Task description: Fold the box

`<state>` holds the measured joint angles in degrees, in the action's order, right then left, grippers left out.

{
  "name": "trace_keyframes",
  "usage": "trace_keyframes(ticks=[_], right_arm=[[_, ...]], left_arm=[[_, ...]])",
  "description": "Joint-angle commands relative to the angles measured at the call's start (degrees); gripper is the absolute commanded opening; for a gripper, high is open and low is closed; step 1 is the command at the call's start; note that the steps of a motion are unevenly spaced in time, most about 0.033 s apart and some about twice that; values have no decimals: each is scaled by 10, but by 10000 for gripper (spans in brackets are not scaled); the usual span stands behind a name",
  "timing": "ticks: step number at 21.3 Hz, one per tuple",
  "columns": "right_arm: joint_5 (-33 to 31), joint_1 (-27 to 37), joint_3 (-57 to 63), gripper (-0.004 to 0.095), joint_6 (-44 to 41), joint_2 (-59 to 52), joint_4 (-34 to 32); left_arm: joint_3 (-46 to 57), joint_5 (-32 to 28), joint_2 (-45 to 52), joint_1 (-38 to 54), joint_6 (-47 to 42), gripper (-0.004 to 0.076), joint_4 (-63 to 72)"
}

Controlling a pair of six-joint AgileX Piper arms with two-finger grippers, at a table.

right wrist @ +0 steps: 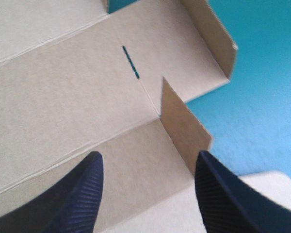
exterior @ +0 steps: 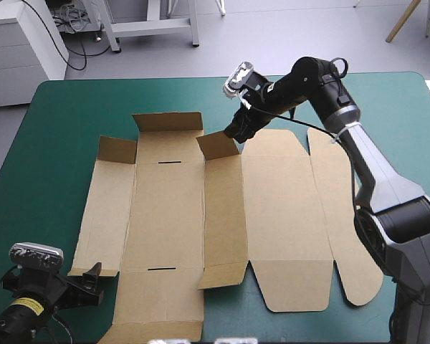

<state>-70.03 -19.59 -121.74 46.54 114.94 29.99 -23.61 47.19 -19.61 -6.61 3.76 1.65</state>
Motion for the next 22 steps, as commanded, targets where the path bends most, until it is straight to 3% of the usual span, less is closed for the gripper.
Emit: trace_keyframes(ticks=[1, 4, 9, 15, 19, 22], right_arm=[[11, 1, -19, 526, -140, -76, -75], [11, 1, -19, 526, -224, -157, -164], [11, 1, 44, 526, -315, -277, -186], [14, 1, 322, 526, -366, -499, -225], [17, 1, 481, 526, -411, -635, -258], [17, 1, 528, 526, -422, -681, -258]], left_arm=[[-17, -36, -9, 0, -6, 603, 5], [-17, -36, -9, 0, -7, 598, 9], [-17, -36, -9, 0, -7, 598, 18], [-17, -35, -9, 0, -9, 598, 20], [-67, 15, -26, 0, -14, 598, 51], [-122, 49, -60, 0, -14, 598, 56]])
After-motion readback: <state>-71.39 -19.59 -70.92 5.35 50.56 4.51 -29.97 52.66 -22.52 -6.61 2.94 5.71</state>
